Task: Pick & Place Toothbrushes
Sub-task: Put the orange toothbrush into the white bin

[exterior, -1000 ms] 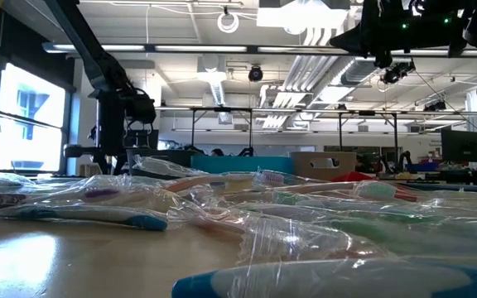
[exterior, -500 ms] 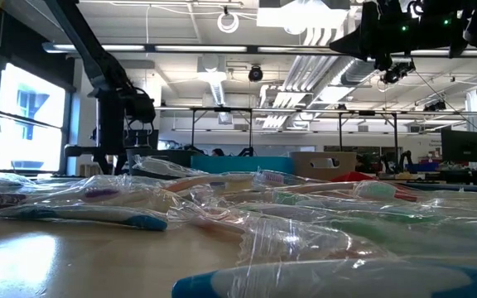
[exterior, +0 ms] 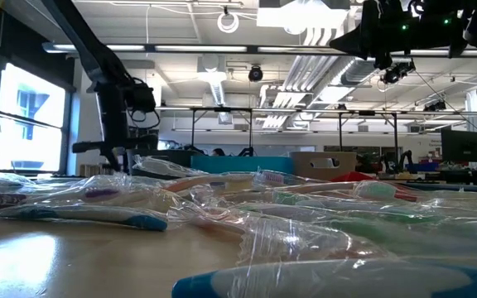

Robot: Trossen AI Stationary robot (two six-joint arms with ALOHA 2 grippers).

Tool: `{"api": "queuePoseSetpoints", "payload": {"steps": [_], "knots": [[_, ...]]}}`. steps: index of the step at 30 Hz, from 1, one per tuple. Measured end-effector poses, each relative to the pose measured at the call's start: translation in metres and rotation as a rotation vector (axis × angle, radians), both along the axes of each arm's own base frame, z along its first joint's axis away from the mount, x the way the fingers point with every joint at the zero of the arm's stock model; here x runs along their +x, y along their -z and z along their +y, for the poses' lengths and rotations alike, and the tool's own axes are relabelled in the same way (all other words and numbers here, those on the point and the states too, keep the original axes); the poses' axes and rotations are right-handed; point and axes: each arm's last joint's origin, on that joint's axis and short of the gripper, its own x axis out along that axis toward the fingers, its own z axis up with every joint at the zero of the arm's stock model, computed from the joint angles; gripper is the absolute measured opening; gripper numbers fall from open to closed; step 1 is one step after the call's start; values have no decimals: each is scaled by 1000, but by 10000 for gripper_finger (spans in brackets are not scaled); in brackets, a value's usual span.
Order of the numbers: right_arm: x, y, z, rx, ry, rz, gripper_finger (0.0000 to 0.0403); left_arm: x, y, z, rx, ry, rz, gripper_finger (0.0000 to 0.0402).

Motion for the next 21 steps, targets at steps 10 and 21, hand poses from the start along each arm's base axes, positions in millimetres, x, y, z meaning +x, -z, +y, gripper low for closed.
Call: {"api": "queuePoseSetpoints", "payload": {"steps": [10,21], "knots": [[0,0,0,0,1,0,2,9,-52,11,172,213,-69,26],[-1,0,-1,9,57,-6,2,18,-111,19,248,382,-132,26]]}}
